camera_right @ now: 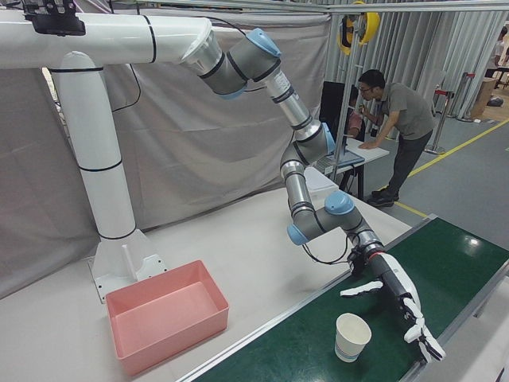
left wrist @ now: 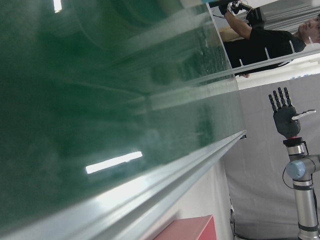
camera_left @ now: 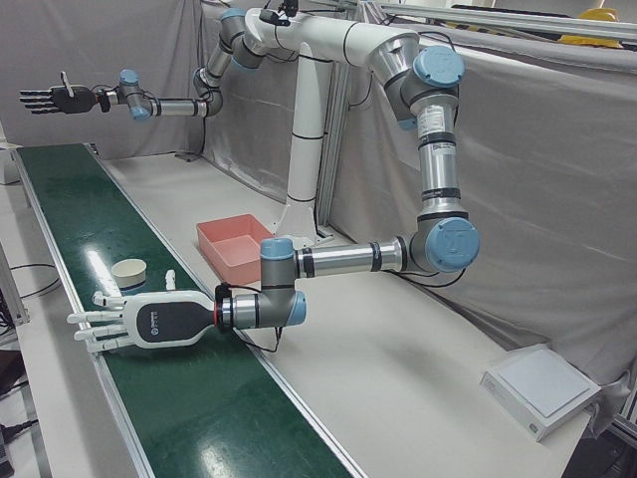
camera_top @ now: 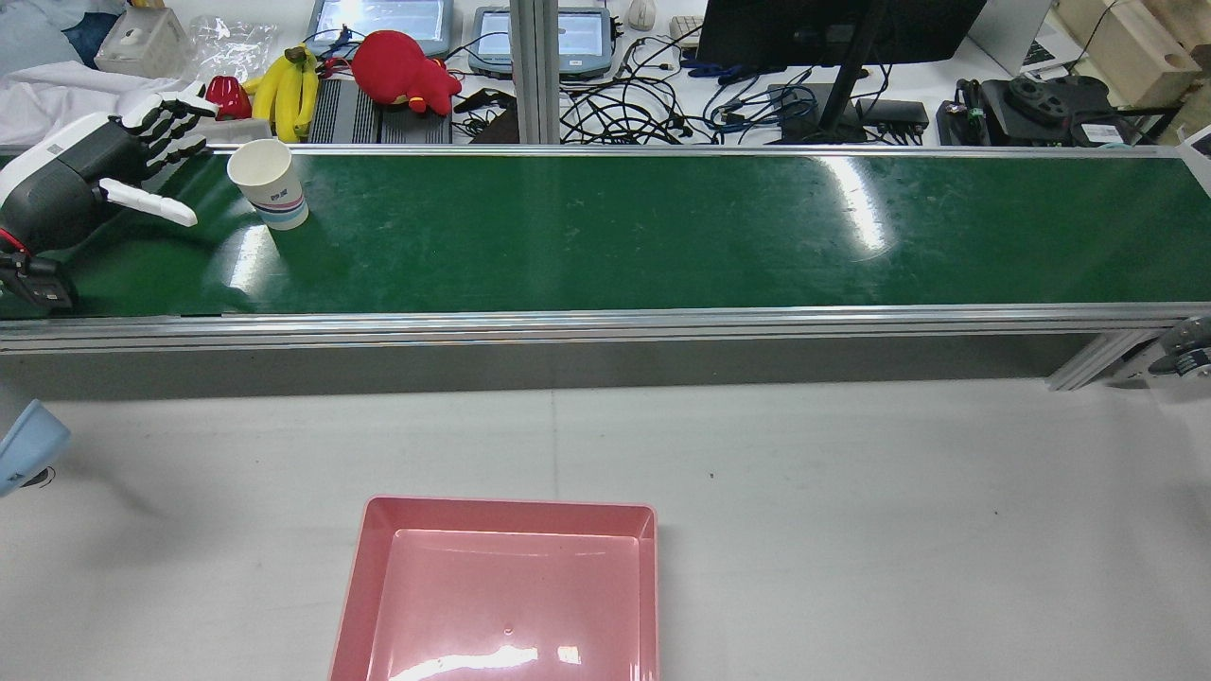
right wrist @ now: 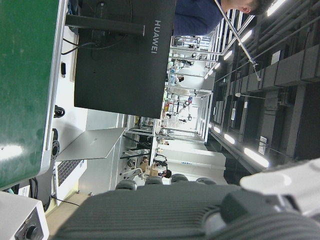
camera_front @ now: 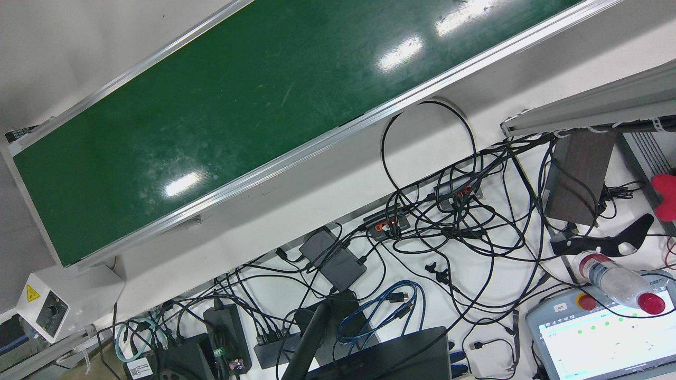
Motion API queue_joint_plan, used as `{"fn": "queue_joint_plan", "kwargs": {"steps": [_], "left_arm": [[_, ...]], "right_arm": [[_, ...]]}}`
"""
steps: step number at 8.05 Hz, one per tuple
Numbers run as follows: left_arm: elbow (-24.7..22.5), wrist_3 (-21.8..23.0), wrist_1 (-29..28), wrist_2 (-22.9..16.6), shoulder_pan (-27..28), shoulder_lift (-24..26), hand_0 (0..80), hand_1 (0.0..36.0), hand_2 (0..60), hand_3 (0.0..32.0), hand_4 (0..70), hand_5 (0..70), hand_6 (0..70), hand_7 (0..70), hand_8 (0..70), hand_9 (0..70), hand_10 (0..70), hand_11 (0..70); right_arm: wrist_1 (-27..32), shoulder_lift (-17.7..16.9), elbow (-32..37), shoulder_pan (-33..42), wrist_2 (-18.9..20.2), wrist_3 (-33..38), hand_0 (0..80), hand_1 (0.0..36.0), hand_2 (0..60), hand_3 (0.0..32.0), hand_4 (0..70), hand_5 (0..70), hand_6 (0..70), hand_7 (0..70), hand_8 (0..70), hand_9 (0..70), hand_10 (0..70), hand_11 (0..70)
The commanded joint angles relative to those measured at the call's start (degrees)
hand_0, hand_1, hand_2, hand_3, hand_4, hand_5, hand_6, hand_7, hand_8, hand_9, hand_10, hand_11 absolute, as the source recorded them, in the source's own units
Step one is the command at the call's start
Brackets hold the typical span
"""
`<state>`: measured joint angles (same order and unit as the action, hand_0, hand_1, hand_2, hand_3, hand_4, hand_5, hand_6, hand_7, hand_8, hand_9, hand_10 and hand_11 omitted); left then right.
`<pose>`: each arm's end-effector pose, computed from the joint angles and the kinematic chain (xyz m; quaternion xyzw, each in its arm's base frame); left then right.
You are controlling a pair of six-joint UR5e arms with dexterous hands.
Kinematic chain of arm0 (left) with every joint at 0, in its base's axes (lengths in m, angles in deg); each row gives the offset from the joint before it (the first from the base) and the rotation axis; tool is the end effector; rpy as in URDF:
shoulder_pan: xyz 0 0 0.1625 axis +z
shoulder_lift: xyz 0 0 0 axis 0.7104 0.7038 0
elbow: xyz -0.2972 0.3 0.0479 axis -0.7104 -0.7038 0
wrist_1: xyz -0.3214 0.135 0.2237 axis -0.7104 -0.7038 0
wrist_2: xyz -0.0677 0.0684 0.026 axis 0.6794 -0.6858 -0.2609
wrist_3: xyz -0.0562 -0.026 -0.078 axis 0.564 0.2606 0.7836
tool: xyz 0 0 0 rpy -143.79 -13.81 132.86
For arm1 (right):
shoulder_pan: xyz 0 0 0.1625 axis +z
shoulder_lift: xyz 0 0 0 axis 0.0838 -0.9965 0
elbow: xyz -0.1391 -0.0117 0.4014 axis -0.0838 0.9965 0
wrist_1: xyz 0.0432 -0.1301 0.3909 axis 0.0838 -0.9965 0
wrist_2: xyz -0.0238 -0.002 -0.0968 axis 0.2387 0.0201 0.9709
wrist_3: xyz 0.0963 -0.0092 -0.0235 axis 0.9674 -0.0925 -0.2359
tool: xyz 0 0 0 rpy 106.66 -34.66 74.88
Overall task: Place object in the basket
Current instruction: 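Position the open left hand at the belt edge in the cup's path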
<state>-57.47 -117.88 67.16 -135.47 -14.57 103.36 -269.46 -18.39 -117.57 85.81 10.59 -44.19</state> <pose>0.1969 -0.6341 0.5194 0.0443 0.8107 -0.5333 0.2376 0.1374 -0.4875 0.6635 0.0349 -0.6802 0.7312 0.0376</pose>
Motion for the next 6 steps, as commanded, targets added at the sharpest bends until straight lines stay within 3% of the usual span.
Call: {"fn": "queue_joint_plan", "kwargs": {"steps": [1, 6], "left_arm": [[-0.18, -0.56, 0.2, -0.09, -0.19, -0.06, 53.2, 13.5, 0.0, 9.0, 0.0, 40.2, 1.6, 1.9, 2.7, 1.3, 4.4, 8.3], [-0.18, -0.73, 0.2, -0.09, 0.52, -0.23, 53.2, 13.6, 0.0, 9.2, 0.0, 40.3, 1.6, 2.0, 2.7, 1.2, 4.6, 8.5]], "right_arm": [[0.0, 0.0, 0.0, 0.0, 0.0, 0.04, 0.0, 0.0, 0.0, 0.0, 0.0, 0.0, 0.0, 0.0, 0.0, 0.0, 0.0, 0.0], [0.0, 0.0, 0.0, 0.0, 0.0, 0.04, 0.0, 0.0, 0.0, 0.0, 0.0, 0.0, 0.0, 0.0, 0.0, 0.0, 0.0, 0.0]]}}
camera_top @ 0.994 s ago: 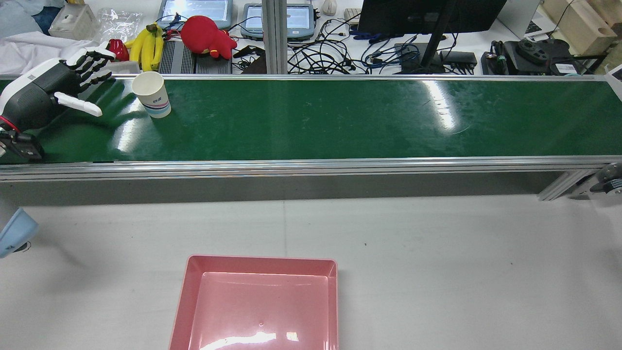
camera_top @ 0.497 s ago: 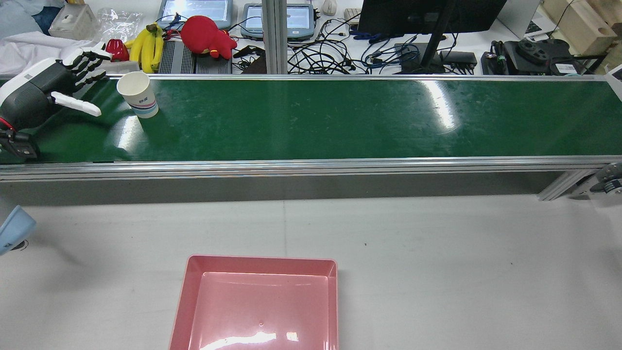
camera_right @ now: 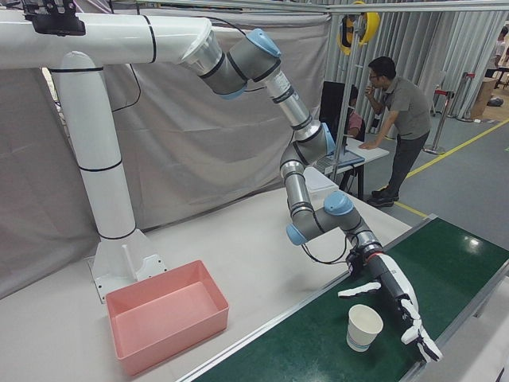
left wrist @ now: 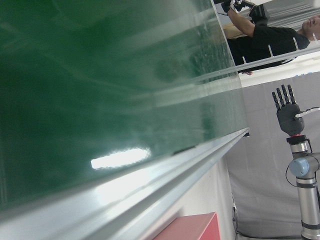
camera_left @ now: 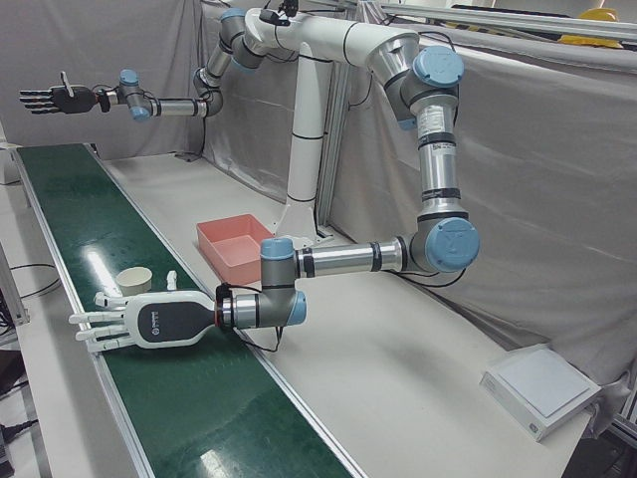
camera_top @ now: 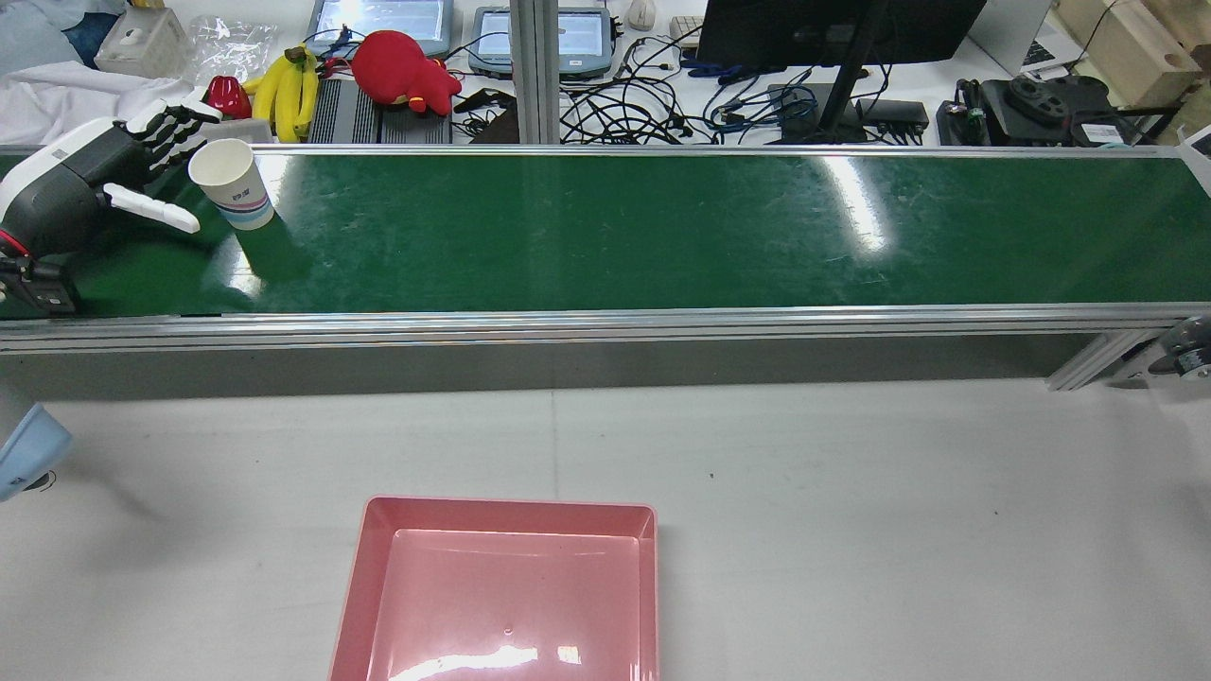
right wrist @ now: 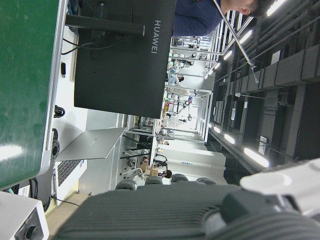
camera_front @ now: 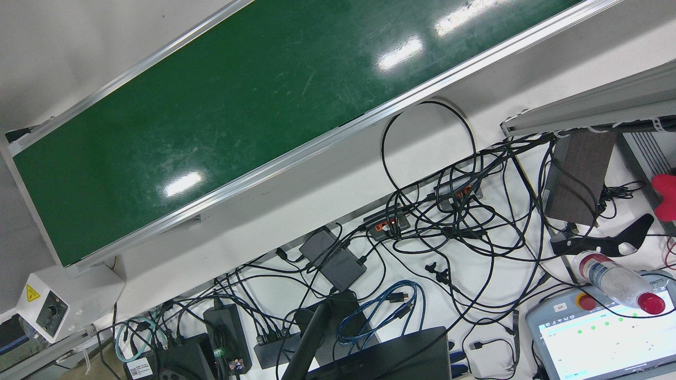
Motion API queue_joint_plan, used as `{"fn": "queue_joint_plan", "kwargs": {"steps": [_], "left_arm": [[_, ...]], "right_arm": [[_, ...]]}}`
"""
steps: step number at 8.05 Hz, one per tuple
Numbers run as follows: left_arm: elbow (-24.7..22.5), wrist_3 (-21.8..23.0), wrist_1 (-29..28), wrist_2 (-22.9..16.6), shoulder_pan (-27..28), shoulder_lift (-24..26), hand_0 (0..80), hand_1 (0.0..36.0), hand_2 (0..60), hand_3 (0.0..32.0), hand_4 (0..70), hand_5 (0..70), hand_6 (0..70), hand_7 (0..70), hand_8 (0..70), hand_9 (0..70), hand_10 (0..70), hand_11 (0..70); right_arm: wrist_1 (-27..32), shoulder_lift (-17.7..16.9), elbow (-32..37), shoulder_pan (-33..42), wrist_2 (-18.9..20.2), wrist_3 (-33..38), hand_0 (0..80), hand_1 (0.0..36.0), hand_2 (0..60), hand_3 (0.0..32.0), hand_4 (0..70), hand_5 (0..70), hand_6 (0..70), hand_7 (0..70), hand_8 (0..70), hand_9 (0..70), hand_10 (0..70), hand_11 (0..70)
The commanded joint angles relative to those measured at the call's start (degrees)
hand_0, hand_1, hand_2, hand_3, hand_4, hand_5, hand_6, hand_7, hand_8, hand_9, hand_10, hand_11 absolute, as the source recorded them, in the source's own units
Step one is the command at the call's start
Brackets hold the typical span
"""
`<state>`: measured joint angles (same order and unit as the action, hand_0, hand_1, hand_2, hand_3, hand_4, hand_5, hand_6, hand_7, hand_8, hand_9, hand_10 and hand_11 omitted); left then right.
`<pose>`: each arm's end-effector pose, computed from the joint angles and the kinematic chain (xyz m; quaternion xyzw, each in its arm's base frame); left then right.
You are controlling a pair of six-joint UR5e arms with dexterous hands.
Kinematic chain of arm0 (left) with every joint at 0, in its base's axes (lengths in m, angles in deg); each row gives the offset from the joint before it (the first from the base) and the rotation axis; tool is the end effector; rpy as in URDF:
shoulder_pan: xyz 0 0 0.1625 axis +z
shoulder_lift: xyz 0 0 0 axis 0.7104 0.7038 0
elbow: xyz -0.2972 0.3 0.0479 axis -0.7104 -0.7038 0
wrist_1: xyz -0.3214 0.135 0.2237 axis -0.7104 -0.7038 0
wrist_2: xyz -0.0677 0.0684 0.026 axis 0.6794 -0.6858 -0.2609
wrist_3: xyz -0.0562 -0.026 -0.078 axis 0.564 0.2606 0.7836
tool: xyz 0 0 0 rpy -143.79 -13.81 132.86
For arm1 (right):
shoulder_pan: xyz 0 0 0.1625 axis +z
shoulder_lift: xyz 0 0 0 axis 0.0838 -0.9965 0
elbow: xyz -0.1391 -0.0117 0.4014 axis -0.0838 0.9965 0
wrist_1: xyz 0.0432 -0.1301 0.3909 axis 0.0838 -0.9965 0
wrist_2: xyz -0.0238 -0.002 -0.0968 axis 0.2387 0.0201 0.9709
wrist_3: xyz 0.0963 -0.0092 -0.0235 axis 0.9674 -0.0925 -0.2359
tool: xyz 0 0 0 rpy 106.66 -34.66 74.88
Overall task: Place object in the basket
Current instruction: 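Close the left hand fingers around the white paper cup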
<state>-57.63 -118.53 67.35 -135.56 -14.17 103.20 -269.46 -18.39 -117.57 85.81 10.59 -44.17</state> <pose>0.2008 -0.6315 0.5202 0.0457 0.8097 -0.5319 0.2437 0.1374 -0.4875 0.6635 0.0348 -0.6802 0.7312 0.0374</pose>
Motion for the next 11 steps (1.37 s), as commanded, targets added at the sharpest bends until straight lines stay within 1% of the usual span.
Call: {"fn": "queue_joint_plan", "kwargs": {"steps": [1, 4, 5, 6, 7, 8, 9, 10, 11], "left_arm": [[-0.02, 0.0, 0.09, 0.0, 0.11, -0.07, 53.5, 13.6, 0.0, 8.6, 0.0, 40.5, 1.7, 2.0, 2.7, 1.2, 4.6, 8.6], [-0.02, -0.17, 0.0, 0.0, 0.29, -0.16, 53.3, 13.9, 0.0, 8.4, 0.0, 41.2, 1.9, 2.6, 3.6, 2.5, 5.3, 9.5], [-0.02, -0.08, 0.0, 0.0, 0.2, -0.16, 53.4, 13.9, 0.0, 8.2, 0.0, 42.6, 2.0, 3.2, 4.4, 3.5, 5.6, 10.1], [-0.1, -0.08, 0.09, 0.0, 0.03, -0.16, 53.3, 14.9, 0.0, 6.4, 0.0, 50.7, 2.6, 4.4, 6.8, 7.0, 8.5, 14.4], [-0.1, -0.17, 0.61, 0.0, 0.11, -0.07, 54.8, 16.0, 0.4, 0.0, 6.8, 70.0, 8.1, 16.4, 16.7, 22.3, 17.6, 27.3], [-0.1, -0.08, 1.14, 0.0, -0.41, -0.07, 55.5, 16.4, 12.7, 0.0, 29.1, 70.0, 16.9, 34.2, 31.7, 43.3, 31.9, 46.6], [-0.1, 0.09, 1.49, 0.0, -0.76, -0.07, 53.0, 17.8, 37.9, 0.0, 47.9, 70.0, 24.6, 47.9, 43.3, 57.0, 39.8, 56.2], [-0.36, 0.44, 1.58, -0.17, -0.94, 0.01, 51.9, 17.2, 43.4, 0.0, 54.0, 70.0, 28.1, 51.9, 47.5, 62.3, 41.9, 59.0], [-1.93, 0.53, 2.28, -1.57, -1.03, 0.1, 51.1, 16.3, 41.8, 0.0, 50.7, 70.0, 28.1, 52.7, 48.3, 63.9, 41.2, 58.0]], "right_arm": [[0.0, 0.0, 0.0, 0.0, 0.0, 0.02, 0.0, 0.0, 0.0, 0.0, 0.0, 0.0, 0.0, 0.0, 0.0, 0.0, 0.0, 0.0], [0.0, 0.0, 0.0, 0.0, 0.0, 0.02, 0.0, 0.0, 0.0, 0.0, 0.0, 0.0, 0.0, 0.0, 0.0, 0.0, 0.0, 0.0], [0.0, 0.0, 0.0, 0.0, 0.0, 0.02, 0.0, 0.0, 0.0, 0.0, 0.0, 0.0, 0.0, 0.0, 0.0, 0.0, 0.0, 0.0], [0.0, 0.0, 0.0, 0.0, 0.0, -0.06, 0.0, 0.0, 0.0, 0.0, 0.0, 0.0, 0.0, 0.0, 0.0, 0.0, 0.0, 0.0], [0.0, 0.0, 0.0, 0.0, 0.0, -0.07, 0.0, 0.0, 0.0, 0.0, 0.0, 0.0, 0.0, 0.0, 0.0, 0.0, 0.0, 0.0], [0.0, 0.0, 0.0, 0.0, 0.0, 0.02, 0.0, 0.0, 0.0, 0.0, 0.0, 0.0, 0.0, 0.0, 0.0, 0.0, 0.0, 0.0], [0.0, 0.0, 0.0, 0.0, 0.0, 0.02, 0.0, 0.0, 0.0, 0.0, 0.0, 0.0, 0.0, 0.0, 0.0, 0.0, 0.0, 0.0], [0.0, -0.08, 0.0, 0.0, 0.0, -0.06, 0.0, 0.0, 0.0, 0.0, 0.0, 0.0, 0.0, 0.0, 0.0, 0.0, 0.0, 0.0], [0.0, 0.0, 0.0, 0.0, 0.0, -0.07, 0.0, 0.0, 0.0, 0.0, 0.0, 0.0, 0.0, 0.0, 0.0, 0.0, 0.0, 0.0]]}}
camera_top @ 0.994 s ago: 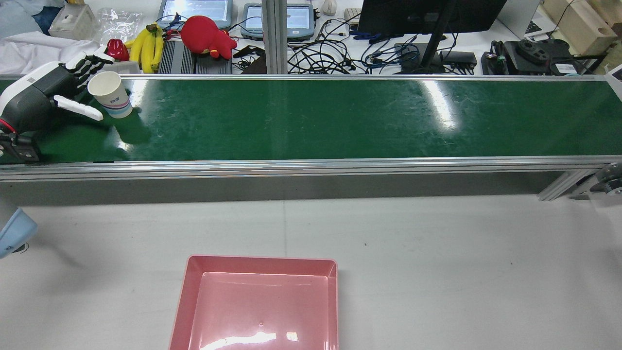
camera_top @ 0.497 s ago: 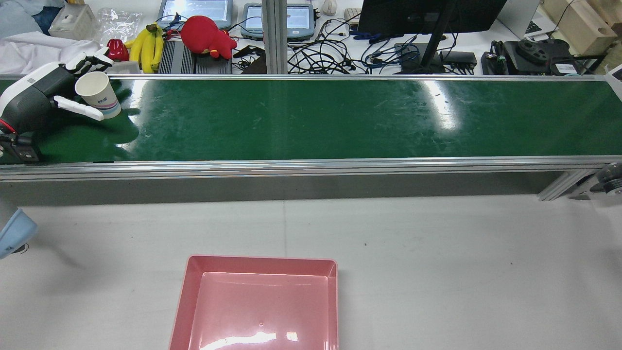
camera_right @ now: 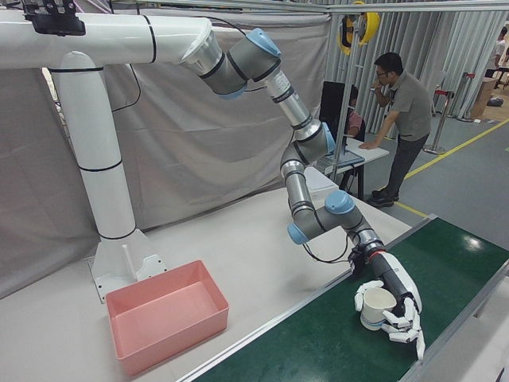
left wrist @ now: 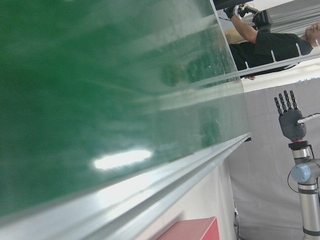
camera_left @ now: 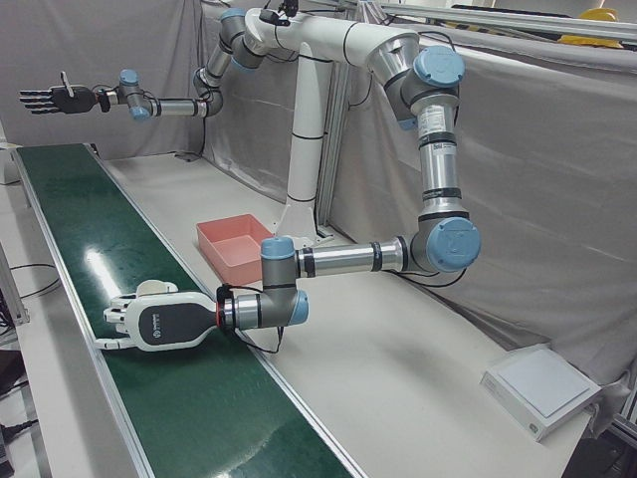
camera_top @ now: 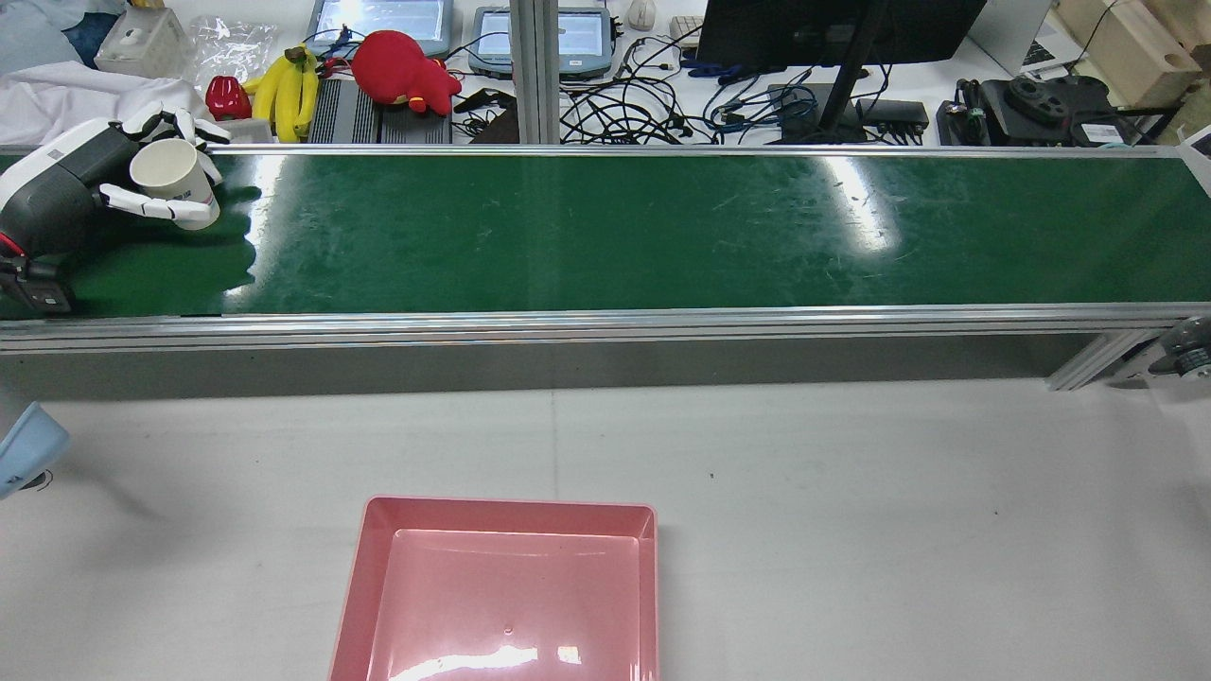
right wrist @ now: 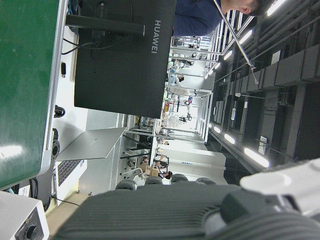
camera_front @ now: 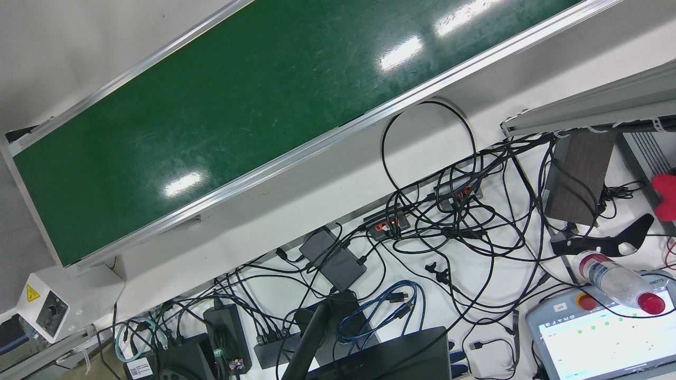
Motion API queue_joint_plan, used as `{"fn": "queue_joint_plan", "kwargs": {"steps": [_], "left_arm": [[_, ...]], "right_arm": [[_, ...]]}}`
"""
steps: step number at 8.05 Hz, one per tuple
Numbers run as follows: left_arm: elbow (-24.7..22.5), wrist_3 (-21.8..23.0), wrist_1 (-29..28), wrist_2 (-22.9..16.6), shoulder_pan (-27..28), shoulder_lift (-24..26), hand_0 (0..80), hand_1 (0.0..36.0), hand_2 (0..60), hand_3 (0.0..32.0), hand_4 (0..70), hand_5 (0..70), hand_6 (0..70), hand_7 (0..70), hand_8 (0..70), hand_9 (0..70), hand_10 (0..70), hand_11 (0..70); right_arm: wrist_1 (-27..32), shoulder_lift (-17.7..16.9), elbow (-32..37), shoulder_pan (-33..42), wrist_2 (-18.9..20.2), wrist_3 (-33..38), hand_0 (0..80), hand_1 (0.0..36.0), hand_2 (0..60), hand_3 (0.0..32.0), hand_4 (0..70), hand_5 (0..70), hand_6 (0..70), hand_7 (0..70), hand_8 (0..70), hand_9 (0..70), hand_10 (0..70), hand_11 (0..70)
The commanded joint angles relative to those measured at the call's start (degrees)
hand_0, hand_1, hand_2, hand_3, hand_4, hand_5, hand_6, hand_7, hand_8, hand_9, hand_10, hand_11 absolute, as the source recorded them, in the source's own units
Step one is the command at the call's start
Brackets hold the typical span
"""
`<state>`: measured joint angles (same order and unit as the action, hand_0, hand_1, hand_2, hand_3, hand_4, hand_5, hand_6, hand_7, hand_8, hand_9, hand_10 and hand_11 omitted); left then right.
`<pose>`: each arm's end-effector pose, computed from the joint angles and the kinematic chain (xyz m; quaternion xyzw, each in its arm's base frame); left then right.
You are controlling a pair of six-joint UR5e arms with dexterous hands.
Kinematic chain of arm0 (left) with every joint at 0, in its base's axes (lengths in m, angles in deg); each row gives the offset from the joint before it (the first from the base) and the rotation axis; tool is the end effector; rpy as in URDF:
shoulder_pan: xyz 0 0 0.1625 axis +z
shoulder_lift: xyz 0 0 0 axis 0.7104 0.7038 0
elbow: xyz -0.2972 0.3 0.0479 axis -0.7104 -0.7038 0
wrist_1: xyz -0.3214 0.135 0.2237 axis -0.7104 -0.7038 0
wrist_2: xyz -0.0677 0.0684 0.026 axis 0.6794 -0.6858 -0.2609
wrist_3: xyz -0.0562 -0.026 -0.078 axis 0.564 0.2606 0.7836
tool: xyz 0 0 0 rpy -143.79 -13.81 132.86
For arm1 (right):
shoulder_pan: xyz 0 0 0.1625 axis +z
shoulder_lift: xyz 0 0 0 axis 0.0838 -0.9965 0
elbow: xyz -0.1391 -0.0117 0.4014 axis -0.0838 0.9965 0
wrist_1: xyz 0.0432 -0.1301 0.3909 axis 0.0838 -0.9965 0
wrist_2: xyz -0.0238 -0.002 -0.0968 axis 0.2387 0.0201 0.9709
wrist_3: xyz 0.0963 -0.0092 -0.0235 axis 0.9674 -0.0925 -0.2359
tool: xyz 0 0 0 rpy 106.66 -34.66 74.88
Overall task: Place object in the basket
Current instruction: 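Close the left hand fingers around the white paper cup, then lift the cup off the belt and carry it toward the pink tray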
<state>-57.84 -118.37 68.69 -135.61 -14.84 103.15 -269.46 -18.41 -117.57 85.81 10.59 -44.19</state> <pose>0.1925 -0.6321 0.5219 0.0497 0.8034 -0.5405 0.2448 0.1374 -0.4873 0.6636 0.0349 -0.6801 0.7313 0.0376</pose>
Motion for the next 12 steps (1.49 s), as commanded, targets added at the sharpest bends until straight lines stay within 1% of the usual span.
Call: {"fn": "queue_joint_plan", "kwargs": {"steps": [1, 2, 3, 4, 5, 6, 7, 8, 9, 10, 12], "left_arm": [[-4.87, 0.38, 2.17, -1.79, -0.62, -0.03, 50.9, 15.7, 39.1, 0.0, 48.9, 70.0, 28.0, 52.3, 47.9, 63.5, 40.7, 57.2], [-8.64, 0.38, 4.44, -1.88, -0.79, -0.29, 50.7, 15.2, 36.8, 0.0, 46.2, 70.0, 26.3, 49.9, 46.0, 60.9, 39.7, 55.8], [-13.47, 0.38, 6.73, -1.88, -0.71, -1.51, 50.5, 15.1, 34.2, 0.0, 42.6, 70.0, 24.0, 46.7, 43.6, 57.6, 38.1, 53.8], [-20.04, 0.38, 8.75, -1.88, -0.01, -4.74, 50.7, 15.4, 34.1, 0.0, 42.1, 70.0, 23.6, 45.9, 43.0, 56.7, 37.6, 53.2], [-26.98, 0.03, 10.16, -1.88, 0.69, -9.04, 50.7, 15.4, 34.1, 0.0, 42.1, 70.0, 23.6, 45.9, 43.0, 56.7, 37.6, 53.2], [-32.88, -0.06, 11.92, -1.88, 2.96, -12.04, 51.6, 16.9, 36.2, 0.0, 41.5, 70.0, 23.6, 45.4, 42.7, 56.3, 37.4, 53.1], [-37.38, -0.15, 13.41, -1.88, 5.59, -14.51, 52.1, 17.6, 36.7, 0.0, 39.1, 70.0, 22.9, 44.3, 42.5, 56.0, 37.6, 53.4], [-40.56, -0.41, 14.39, -1.88, 9.01, -16.53, 53.6, 18.8, 35.9, 0.0, 38.0, 70.0, 22.4, 43.5, 42.3, 55.6, 37.5, 53.5], [-43.89, -3.72, 17.88, -1.88, 12.88, -16.64, 54.1, 18.9, 34.8, 0.0, 37.6, 70.0, 22.2, 43.1, 41.9, 55.0, 37.4, 53.4], [-46.97, -6.62, 21.04, -1.62, 17.09, -16.38, 53.4, 18.4, 35.8, 0.0, 39.1, 70.0, 22.8, 43.6, 42.4, 55.6, 38.2, 54.3], [-47.71, -9.1, 23.09, -0.91, 23.52, -14.46, 55.4, 19.7, 35.8, 0.0, 41.9, 70.0, 23.8, 44.2, 42.8, 56.0, 38.1, 54.3]], "right_arm": [[0.0, 0.02, 0.0, 0.0, 0.0, -0.05, 0.0, 0.0, 0.0, 0.0, 0.0, 0.0, 0.0, 0.0, 0.0, 0.0, 0.0, 0.0], [0.0, 0.02, 0.0, 0.0, 0.0, 0.04, 0.0, 0.0, 0.0, 0.0, 0.0, 0.0, 0.0, 0.0, 0.0, 0.0, 0.0, 0.0], [0.0, 0.02, 0.0, 0.0, 0.0, 0.04, 0.0, 0.0, 0.0, 0.0, 0.0, 0.0, 0.0, 0.0, 0.0, 0.0, 0.0, 0.0], [0.0, 0.02, 0.0, 0.0, 0.0, -0.05, 0.0, 0.0, 0.0, 0.0, 0.0, 0.0, 0.0, 0.0, 0.0, 0.0, 0.0, 0.0], [0.0, -0.07, 0.0, 0.0, 0.0, 0.04, 0.0, 0.0, 0.0, 0.0, 0.0, 0.0, 0.0, 0.0, 0.0, 0.0, 0.0, 0.0], [0.0, 0.02, 0.0, 0.0, 0.0, -0.05, 0.0, 0.0, 0.0, 0.0, 0.0, 0.0, 0.0, 0.0, 0.0, 0.0, 0.0, 0.0], [0.0, 0.02, 0.0, 0.0, 0.0, -0.05, 0.0, 0.0, 0.0, 0.0, 0.0, 0.0, 0.0, 0.0, 0.0, 0.0, 0.0, 0.0], [0.0, 0.02, 0.0, 0.09, 0.0, -0.05, 0.0, 0.0, 0.0, 0.0, 0.0, 0.0, 0.0, 0.0, 0.0, 0.0, 0.0, 0.0], [0.0, 0.02, 0.0, 0.0, 0.0, -0.05, 0.0, 0.0, 0.0, 0.0, 0.0, 0.0, 0.0, 0.0, 0.0, 0.0, 0.0, 0.0], [0.0, 0.02, 0.0, 0.0, 0.0, -0.05, 0.0, 0.0, 0.0, 0.0, 0.0, 0.0, 0.0, 0.0, 0.0, 0.0, 0.0, 0.0], [0.0, 0.02, 0.0, 0.0, 0.0, -0.05, 0.0, 0.0, 0.0, 0.0, 0.0, 0.0, 0.0, 0.0, 0.0, 0.0, 0.0, 0.0]]}}
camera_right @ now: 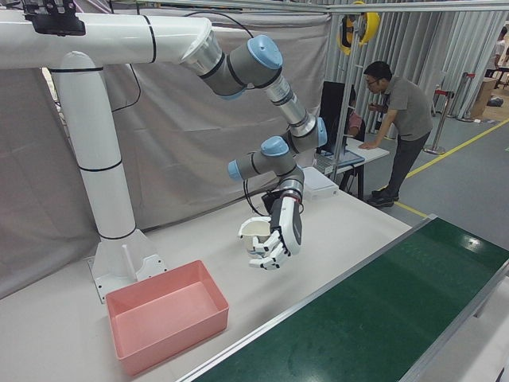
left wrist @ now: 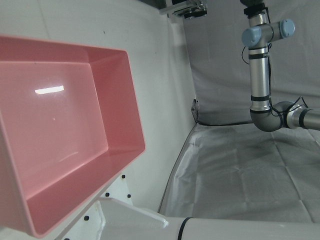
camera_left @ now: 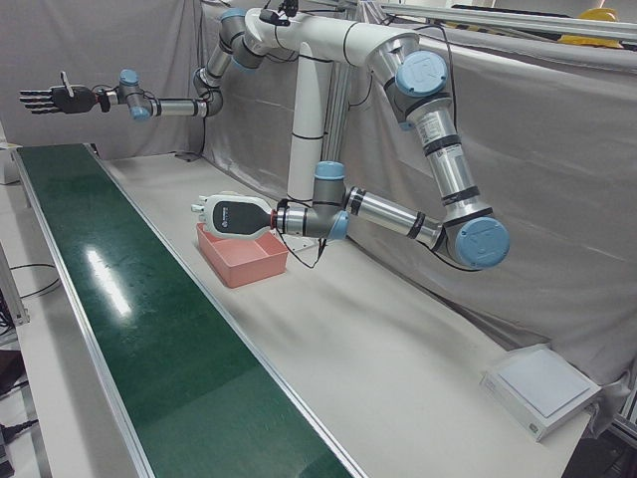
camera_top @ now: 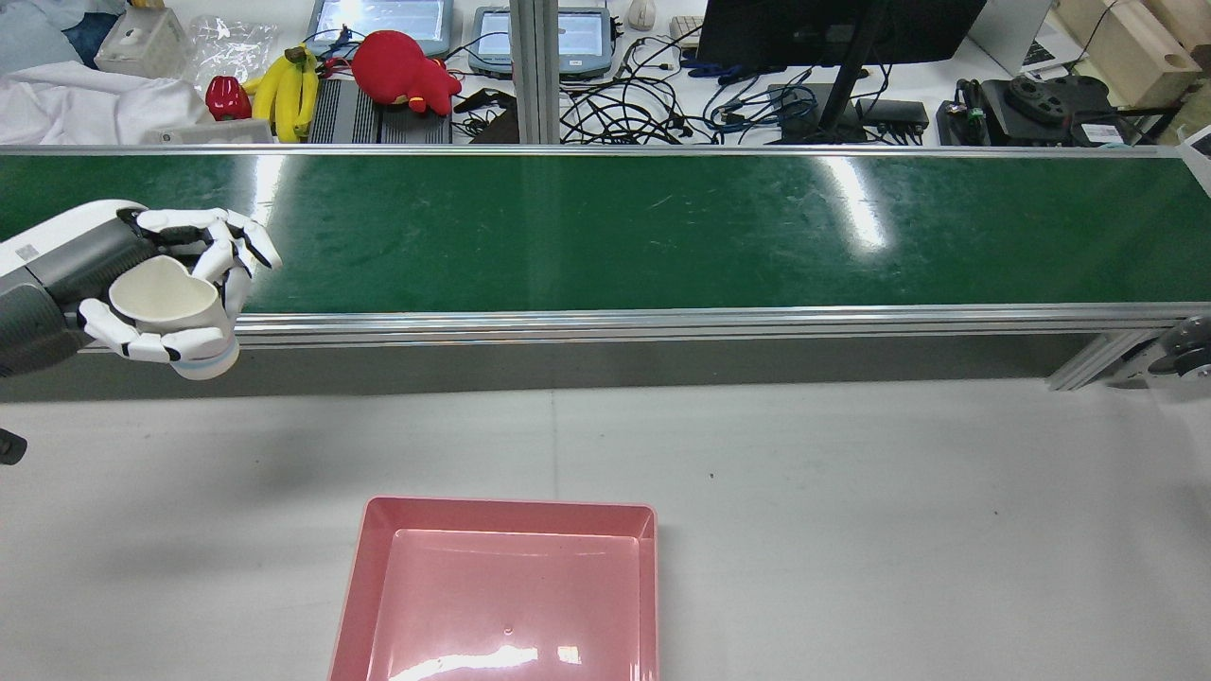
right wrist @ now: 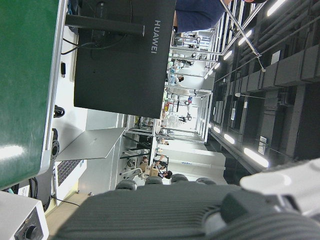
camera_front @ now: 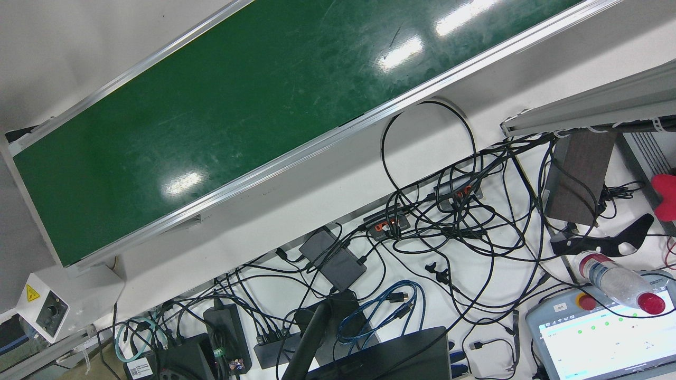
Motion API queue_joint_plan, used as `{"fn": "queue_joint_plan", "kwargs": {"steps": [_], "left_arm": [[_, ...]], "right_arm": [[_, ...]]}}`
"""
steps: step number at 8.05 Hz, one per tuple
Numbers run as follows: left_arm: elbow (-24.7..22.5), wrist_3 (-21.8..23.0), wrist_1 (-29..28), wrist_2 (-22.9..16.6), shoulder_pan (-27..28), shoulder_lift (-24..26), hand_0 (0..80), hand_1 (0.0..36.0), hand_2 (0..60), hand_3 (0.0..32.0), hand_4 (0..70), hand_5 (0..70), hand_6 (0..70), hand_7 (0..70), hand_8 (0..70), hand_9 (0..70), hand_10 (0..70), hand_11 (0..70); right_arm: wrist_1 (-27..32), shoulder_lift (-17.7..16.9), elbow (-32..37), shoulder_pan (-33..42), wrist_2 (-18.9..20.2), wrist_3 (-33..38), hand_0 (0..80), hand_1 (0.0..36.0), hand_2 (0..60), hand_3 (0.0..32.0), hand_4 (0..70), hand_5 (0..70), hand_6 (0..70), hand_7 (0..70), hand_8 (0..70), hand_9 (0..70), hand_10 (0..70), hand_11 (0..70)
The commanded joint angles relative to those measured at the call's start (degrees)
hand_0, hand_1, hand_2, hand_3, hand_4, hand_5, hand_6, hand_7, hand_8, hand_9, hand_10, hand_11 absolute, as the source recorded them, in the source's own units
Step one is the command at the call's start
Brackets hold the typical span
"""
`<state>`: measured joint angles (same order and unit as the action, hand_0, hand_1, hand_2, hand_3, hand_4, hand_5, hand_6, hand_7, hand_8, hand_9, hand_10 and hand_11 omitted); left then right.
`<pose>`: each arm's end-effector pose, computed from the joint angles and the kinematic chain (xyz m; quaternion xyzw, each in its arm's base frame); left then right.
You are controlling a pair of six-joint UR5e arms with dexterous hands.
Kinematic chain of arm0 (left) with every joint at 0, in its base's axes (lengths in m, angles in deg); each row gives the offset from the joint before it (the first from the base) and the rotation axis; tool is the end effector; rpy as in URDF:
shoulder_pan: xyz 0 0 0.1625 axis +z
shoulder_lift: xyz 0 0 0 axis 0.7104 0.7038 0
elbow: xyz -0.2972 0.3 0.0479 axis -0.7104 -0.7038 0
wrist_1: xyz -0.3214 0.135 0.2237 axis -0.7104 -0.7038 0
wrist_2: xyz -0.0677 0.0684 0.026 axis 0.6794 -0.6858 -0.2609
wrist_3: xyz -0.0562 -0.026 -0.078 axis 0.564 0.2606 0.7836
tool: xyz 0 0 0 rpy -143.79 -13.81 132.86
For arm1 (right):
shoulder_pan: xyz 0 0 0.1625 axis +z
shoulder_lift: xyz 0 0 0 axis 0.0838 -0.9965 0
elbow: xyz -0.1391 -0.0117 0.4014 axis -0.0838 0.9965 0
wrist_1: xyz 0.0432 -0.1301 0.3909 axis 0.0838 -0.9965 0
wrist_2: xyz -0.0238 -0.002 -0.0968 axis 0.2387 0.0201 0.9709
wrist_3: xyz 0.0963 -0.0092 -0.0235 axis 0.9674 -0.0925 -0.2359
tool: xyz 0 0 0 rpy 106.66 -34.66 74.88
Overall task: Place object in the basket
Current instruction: 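Lift the cup off the belt and carry it toward the pink tray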
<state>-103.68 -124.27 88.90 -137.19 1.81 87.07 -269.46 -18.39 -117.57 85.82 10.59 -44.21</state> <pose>0.2152 -0.4043 0.3508 -0.0423 0.8504 -0.4255 0.3065 0.1375 -0.4875 0.6635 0.0351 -0.6802 0.7312 0.0376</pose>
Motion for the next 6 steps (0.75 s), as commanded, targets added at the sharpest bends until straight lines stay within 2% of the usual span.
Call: {"fn": "queue_joint_plan", "kwargs": {"steps": [1, 2, 3, 4, 5, 6], "left_arm": [[-1.78, -6.08, 6.02, 1.79, 10.9, 4.68, 54.8, 19.3, 35.0, 0.0, 40.7, 70.0, 23.2, 43.4, 42.5, 55.5, 37.8, 53.9], [-1.7, -8.38, 6.84, 4.68, 15.81, 5.41, 54.1, 18.8, 35.3, 0.0, 41.3, 70.0, 23.4, 43.4, 42.4, 55.4, 37.9, 53.9], [-1.61, -8.83, 7.37, 9.4, 20.99, 5.24, 53.2, 18.6, 37.9, 0.0, 42.6, 70.0, 23.5, 43.1, 42.1, 54.9, 37.9, 53.8], [-1.26, -11.54, 7.98, 12.5, 24.35, 5.24, 52.6, 19.0, 40.8, 0.0, 44.7, 70.0, 22.6, 39.6, 39.5, 51.2, 36.1, 51.6], [-0.47, -14.09, 7.9, 14.35, 27.26, 5.33, 51.4, 17.6, 40.0, 0.0, 48.7, 70.0, 22.4, 36.1, 37.2, 48.1, 34.3, 49.0], [1.28, -14.55, 7.46, 17.07, 29.72, 5.24, 50.7, 17.0, 40.3, 0.0, 49.6, 70.0, 22.7, 35.6, 37.0, 47.8, 34.0, 48.6]], "right_arm": [[0.0, 0.0, 0.0, 0.08, 0.0, -0.03, 0.0, 0.0, 0.0, 0.0, 0.0, 0.0, 0.0, 0.0, 0.0, 0.0, 0.0, 0.0], [0.0, 0.0, 0.0, -0.01, 0.0, 0.06, 0.0, 0.0, 0.0, 0.0, 0.0, 0.0, 0.0, 0.0, 0.0, 0.0, 0.0, 0.0], [0.0, 0.0, 0.0, -0.01, 0.0, -0.03, 0.0, 0.0, 0.0, 0.0, 0.0, 0.0, 0.0, 0.0, 0.0, 0.0, 0.0, 0.0], [-0.09, 0.0, 0.0, -0.01, 0.0, 0.06, 0.0, 0.0, 0.0, 0.0, 0.0, 0.0, 0.0, 0.0, 0.0, 0.0, 0.0, 0.0], [0.0, 0.0, 0.0, -0.01, 0.0, -0.03, 0.0, 0.0, 0.0, 0.0, 0.0, 0.0, 0.0, 0.0, 0.0, 0.0, 0.0, 0.0], [0.0, 0.0, 0.0, -0.01, 0.0, -0.03, 0.0, 0.0, 0.0, 0.0, 0.0, 0.0, 0.0, 0.0, 0.0, 0.0, 0.0, 0.0]]}}
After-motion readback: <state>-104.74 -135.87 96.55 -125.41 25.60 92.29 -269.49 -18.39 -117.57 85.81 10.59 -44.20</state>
